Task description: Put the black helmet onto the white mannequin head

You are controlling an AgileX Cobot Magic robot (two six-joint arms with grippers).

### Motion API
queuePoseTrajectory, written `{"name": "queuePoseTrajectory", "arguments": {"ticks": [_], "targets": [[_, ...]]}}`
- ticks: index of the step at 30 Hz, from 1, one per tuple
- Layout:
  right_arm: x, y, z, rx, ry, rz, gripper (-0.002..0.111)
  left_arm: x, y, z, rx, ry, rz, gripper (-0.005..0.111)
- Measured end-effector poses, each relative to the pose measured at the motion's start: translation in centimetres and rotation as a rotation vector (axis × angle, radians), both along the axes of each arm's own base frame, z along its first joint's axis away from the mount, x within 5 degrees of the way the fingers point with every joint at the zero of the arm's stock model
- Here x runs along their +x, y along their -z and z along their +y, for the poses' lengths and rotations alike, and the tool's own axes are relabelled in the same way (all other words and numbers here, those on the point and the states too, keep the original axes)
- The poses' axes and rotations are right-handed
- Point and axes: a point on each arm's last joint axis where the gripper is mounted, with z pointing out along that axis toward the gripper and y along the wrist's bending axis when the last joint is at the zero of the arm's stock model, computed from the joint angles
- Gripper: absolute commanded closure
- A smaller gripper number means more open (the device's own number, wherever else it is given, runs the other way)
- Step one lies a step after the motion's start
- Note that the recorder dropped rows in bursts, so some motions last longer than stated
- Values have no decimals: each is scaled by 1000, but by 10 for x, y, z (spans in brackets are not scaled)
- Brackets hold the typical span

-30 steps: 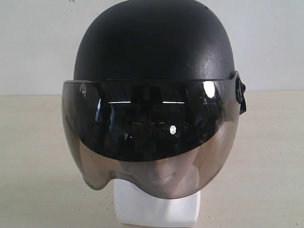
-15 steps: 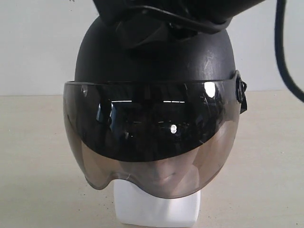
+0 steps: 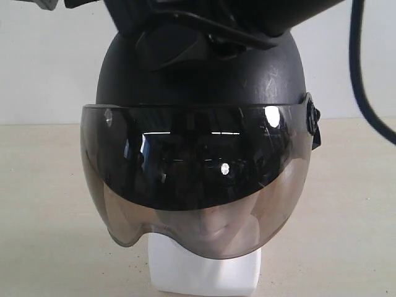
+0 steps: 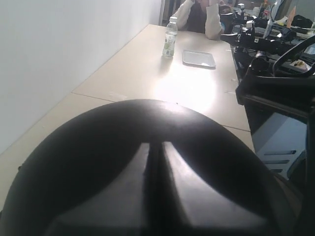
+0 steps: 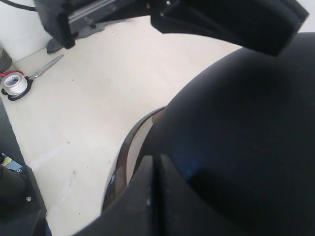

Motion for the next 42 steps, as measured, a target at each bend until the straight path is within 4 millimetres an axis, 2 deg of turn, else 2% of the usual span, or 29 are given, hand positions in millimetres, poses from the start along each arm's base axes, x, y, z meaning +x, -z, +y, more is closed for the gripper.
{"name": "queuePoseTrajectory", "arguments": {"ticks": [10,21,38,42], "targets": [[-1,1,0,-2,-8,11,108,-2,7,-28,-9,100,-4,102],[-6,8,-3,-81,-31,69,108,6,14,-31,-53,113,34,102],[-10,13,-8,-166,-44,116,108,6,13,-32,-55,119,32,102],[-12,26,-8,-195,-54,165,108,6,13,-32,-55,119,32,102]]}}
